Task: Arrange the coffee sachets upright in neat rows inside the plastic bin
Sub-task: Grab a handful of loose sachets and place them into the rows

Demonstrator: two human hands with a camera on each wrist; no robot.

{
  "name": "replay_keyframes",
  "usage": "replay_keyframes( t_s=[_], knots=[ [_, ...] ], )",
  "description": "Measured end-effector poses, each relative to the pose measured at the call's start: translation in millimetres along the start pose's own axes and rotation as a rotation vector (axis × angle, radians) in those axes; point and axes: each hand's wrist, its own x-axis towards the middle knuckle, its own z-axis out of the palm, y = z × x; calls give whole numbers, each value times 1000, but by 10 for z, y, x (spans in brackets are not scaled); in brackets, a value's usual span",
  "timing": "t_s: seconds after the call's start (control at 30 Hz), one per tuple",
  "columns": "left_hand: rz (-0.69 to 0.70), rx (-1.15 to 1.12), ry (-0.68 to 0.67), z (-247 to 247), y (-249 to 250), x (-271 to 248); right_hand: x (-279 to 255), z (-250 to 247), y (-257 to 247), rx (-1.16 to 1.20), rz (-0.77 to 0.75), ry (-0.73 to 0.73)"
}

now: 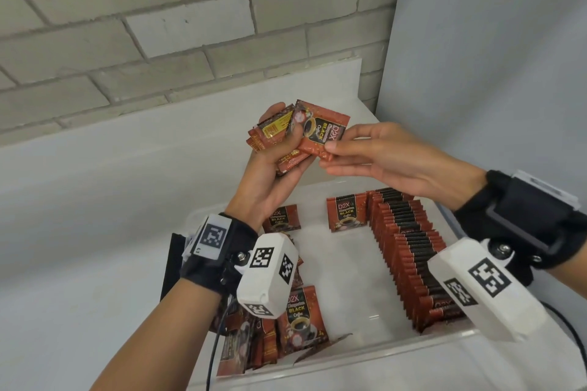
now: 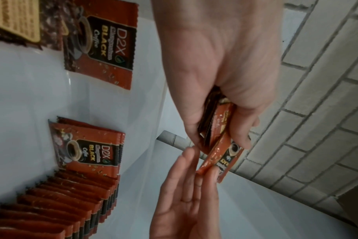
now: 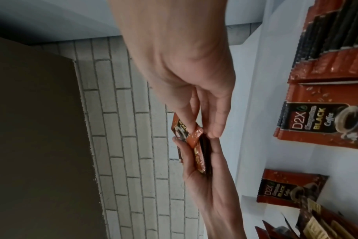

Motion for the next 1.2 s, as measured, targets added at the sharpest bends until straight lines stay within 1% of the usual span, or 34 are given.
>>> replay_keyframes(
  t_s=[0.07, 0.17, 0.23, 0.33, 0.4, 0.53, 0.63, 0.73, 0.9, 1.2],
  knots=[
    [-14, 6, -15, -13, 2, -3, -18, -28, -31, -11, -30, 9],
    [-56, -4, 53, -72, 4, 40, -46, -125, -117, -129, -70, 33],
    [-63, -20, 80, -68, 13, 51, -62, -214, -178, -283, -64, 28],
    [-56, -70, 155, -64, 29, 63, -86, -298, -206, -537, -22, -16],
    [-42, -79, 156, -44, 31, 49, -94, -298, -171, -732, -13, -53],
    [-51, -71, 169, -20, 34, 34, -81, -206, -57, -1086, -43, -124],
    [-49, -76, 173, -14, 36, 28, -64, -111, 3, -1271, -36, -135],
    [-53, -87, 179, -3, 32, 25, -49, -52, 54, -1342, -5, -145],
    [-57, -83, 183, 1, 34, 19, -24, -36, 101, -1383, 45, -174],
    [-60, -86, 151, -8, 25, 20, 5, -44, 108, -1396, 45, -161]
  ],
)
